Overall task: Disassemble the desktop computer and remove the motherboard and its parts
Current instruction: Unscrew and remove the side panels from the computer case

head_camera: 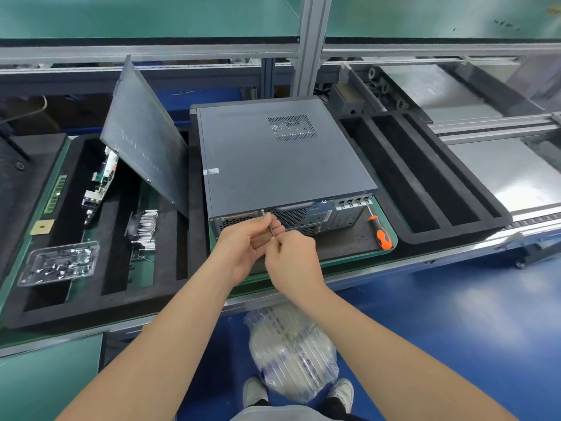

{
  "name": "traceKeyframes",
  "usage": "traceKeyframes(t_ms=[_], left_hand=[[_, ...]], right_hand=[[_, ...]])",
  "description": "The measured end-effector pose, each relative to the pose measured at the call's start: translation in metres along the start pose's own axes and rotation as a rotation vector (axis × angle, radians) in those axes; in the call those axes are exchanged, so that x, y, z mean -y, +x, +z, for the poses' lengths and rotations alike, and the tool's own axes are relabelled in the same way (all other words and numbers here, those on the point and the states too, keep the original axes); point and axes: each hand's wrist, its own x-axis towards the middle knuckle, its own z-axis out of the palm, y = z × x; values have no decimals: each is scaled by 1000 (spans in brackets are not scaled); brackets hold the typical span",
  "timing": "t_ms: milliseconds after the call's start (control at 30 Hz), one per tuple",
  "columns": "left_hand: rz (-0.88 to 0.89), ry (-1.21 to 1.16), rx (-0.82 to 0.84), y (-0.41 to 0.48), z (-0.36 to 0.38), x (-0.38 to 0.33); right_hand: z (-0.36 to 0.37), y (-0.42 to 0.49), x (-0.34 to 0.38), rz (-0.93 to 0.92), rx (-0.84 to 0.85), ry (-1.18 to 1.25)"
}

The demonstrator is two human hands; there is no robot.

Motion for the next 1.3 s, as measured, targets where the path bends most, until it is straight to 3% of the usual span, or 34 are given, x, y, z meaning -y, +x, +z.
traceKeyframes(t_ms=[67, 133, 233, 333, 400, 467, 567, 633, 800, 933, 1067, 1167, 1300], left_hand=[[5, 26, -24, 0, 3, 1], [9, 29, -52, 1, 5, 2], [9, 41, -65, 3, 4, -2], [-35, 52, -37, 4, 3, -6], [-76, 55, -15, 4, 2, -8], [-99, 37, 7, 3, 3, -9], [-101, 16, 33, 3, 3, -10], [-109, 8, 44, 2, 1, -11], [-133, -73, 74, 1, 0, -14], [-118, -81, 58, 2, 1, -15], [-93, -13, 35, 3, 0, -14], [-54, 65, 22, 5, 2, -10], [-29, 59, 11, 7, 6, -9]], right_hand=[[4, -4, -1, -64, -33, -208], [5, -5, -6, -100, -55, -189], [3, 2, -13, 25, 56, 256], [-2, 5, -18, 392, 401, 931], [-6, 1, -26, 548, 664, 1239], [-6, -2, -34, 595, 826, 1480], [-6, -6, -33, 586, 855, 1630], [-4, -6, -28, 545, 771, 1530], [1, -10, -20, 287, 405, 957], [1, -9, -8, 230, 184, 618], [5, -5, -9, 22, -45, -22], [3, -2, -13, -9, -75, -50], [-1, 4, -17, 42, -19, 113]])
